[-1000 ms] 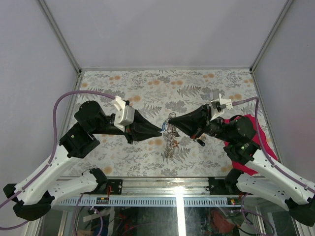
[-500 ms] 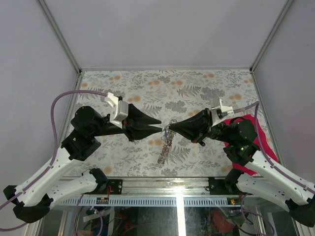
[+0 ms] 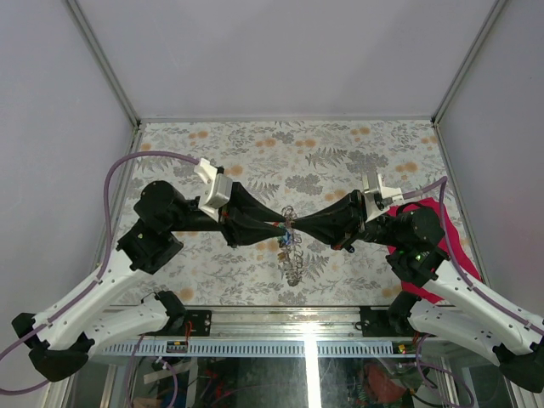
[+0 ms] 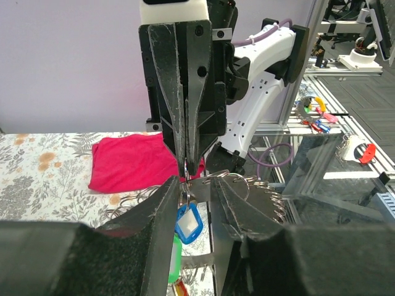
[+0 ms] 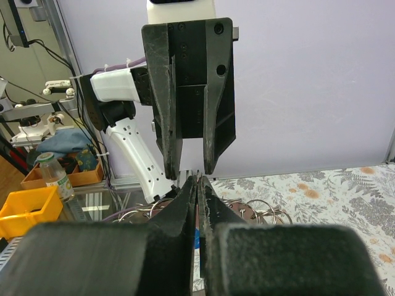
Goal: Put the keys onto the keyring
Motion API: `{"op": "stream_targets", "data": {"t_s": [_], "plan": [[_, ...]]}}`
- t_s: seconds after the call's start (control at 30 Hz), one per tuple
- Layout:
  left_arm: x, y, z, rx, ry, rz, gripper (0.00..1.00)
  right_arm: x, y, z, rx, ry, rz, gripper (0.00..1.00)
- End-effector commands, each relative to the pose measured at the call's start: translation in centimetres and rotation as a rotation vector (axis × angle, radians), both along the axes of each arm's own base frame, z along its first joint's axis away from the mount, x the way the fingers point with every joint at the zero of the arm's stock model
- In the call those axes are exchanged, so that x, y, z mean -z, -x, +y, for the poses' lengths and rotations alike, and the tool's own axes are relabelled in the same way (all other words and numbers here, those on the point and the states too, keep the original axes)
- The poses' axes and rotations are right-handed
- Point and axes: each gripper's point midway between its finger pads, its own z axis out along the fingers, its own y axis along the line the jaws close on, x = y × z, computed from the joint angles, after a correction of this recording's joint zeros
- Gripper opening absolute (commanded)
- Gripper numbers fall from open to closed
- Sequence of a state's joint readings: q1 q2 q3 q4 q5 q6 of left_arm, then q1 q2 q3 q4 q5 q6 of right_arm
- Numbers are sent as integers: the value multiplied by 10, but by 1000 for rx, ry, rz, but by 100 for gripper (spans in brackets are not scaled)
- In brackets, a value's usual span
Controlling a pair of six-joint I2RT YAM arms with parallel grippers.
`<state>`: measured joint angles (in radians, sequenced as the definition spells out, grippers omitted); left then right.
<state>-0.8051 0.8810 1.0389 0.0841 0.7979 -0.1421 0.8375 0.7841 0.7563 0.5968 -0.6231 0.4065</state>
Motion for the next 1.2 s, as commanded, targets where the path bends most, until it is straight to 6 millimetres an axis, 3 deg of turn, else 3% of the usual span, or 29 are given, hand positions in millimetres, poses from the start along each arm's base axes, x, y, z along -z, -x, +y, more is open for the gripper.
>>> {"op": "stream_targets", "data": {"t_s": [0.0, 0.4, 0.7, 0.9, 1.17], "plan": [[-6, 8, -1, 50, 34, -26, 29, -55, 18, -21, 4, -151, -153, 0], [2, 0, -7, 36, 18, -3, 28, -58, 21, -22, -6, -161, -157, 0], [1, -2, -9, 39, 17, -2, 1, -55, 19, -21, -1, -151, -153, 0], [-3, -4, -8, 17, 14, -10, 0, -47, 18, -21, 15, -112, -152, 0], [14, -16, -1, -62, -175, -21, 0, -34, 11, -32, 114, 39, -181, 25]]}}
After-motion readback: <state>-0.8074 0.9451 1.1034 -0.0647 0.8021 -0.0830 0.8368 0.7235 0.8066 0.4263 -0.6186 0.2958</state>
